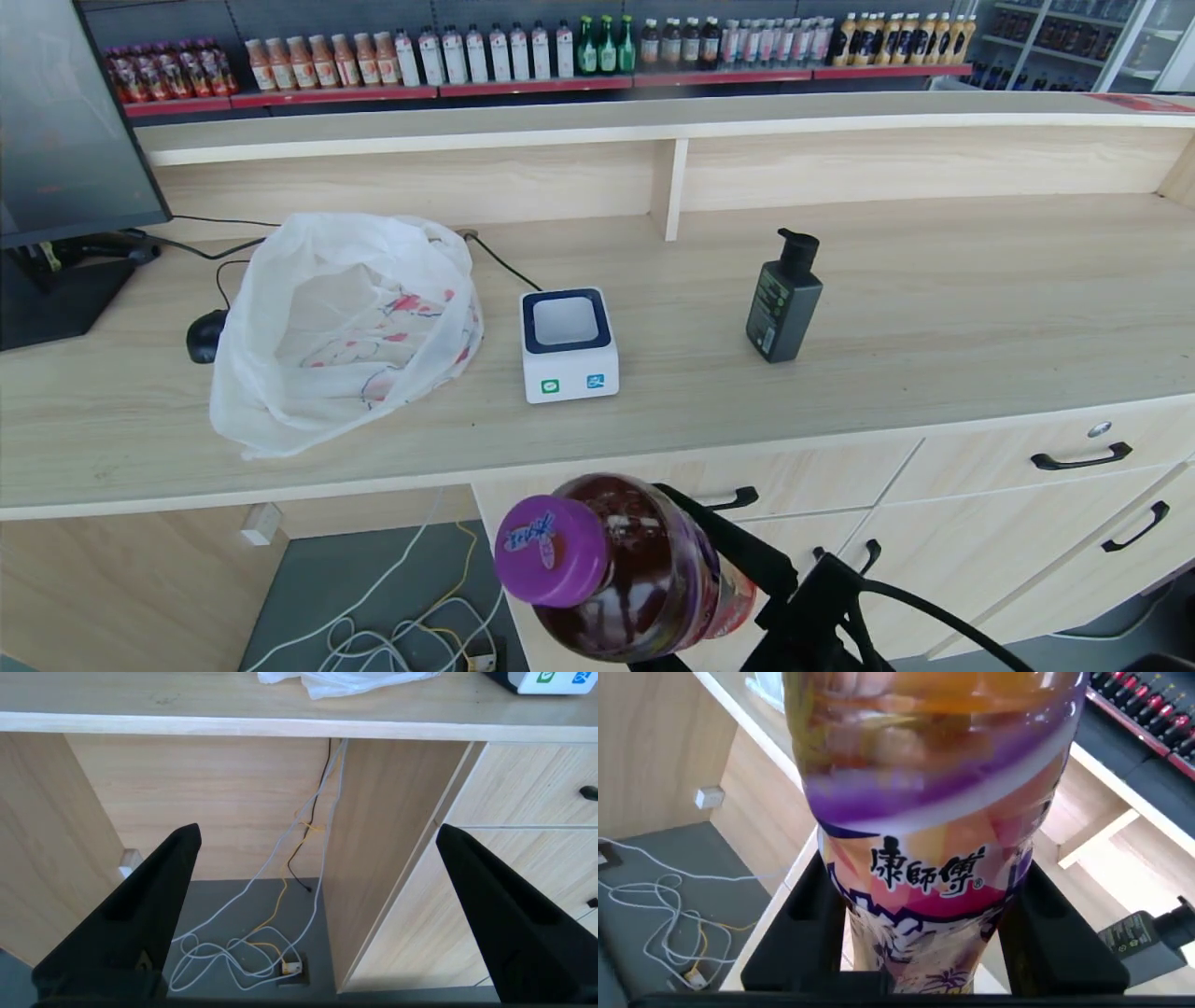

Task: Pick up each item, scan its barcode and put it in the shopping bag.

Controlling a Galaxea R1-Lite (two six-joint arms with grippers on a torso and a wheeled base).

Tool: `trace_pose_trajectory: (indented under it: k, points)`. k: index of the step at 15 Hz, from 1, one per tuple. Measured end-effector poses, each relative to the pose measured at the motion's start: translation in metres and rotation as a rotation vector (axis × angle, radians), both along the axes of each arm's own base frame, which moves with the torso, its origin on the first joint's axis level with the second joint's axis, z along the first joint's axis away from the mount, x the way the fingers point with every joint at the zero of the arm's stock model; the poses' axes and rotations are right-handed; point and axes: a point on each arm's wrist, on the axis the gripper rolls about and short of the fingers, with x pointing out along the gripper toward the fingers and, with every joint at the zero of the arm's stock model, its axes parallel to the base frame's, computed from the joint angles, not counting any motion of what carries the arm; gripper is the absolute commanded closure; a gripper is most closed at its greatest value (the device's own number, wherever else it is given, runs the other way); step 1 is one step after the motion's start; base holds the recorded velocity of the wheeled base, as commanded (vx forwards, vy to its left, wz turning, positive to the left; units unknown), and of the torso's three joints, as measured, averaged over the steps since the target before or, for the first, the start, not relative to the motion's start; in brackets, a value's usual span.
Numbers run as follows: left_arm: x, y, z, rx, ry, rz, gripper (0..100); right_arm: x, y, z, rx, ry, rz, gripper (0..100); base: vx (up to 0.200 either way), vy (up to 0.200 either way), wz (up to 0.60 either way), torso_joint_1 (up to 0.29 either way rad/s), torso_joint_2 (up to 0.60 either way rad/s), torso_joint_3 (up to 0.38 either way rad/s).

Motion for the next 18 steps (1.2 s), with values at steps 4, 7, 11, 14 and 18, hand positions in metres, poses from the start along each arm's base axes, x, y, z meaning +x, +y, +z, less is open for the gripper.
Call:
trace_pose_trajectory:
  k: [4, 7, 11, 14, 18]
  points:
    - [0.000, 0.000, 0.000, 0.000, 0.000, 0.000, 0, -0.006, -0.013, 0.003, 0.137, 0.124, 0.040, 100, 0.000, 0.000, 0.00, 0.000, 0.00, 0.000]
    - [0.000, 0.000, 0.000, 0.000, 0.000, 0.000, 0, 0.002, -0.022, 0.004, 0.224, 0.195, 0.019, 100, 0.000, 0.000, 0.00, 0.000, 0.00, 0.000]
    - [0.000, 0.000, 0.000, 0.000, 0.000, 0.000, 0, 0.036, -0.028, 0.025, 0.408, 0.205, -0.072, 100, 0.000, 0.000, 0.00, 0.000, 0.00, 0.000]
    - [0.000, 0.000, 0.000, 0.000, 0.000, -0.001, 0, 0.058, -0.036, 0.033, 0.522, 0.223, -0.122, 100, 0.000, 0.000, 0.00, 0.000, 0.00, 0.000]
    - [0.000, 0.000, 0.000, 0.000, 0.000, 0.000, 0, 0.087, -0.046, 0.032, 0.539, 0.227, -0.061, 100, 0.000, 0.000, 0.00, 0.000, 0.00, 0.000]
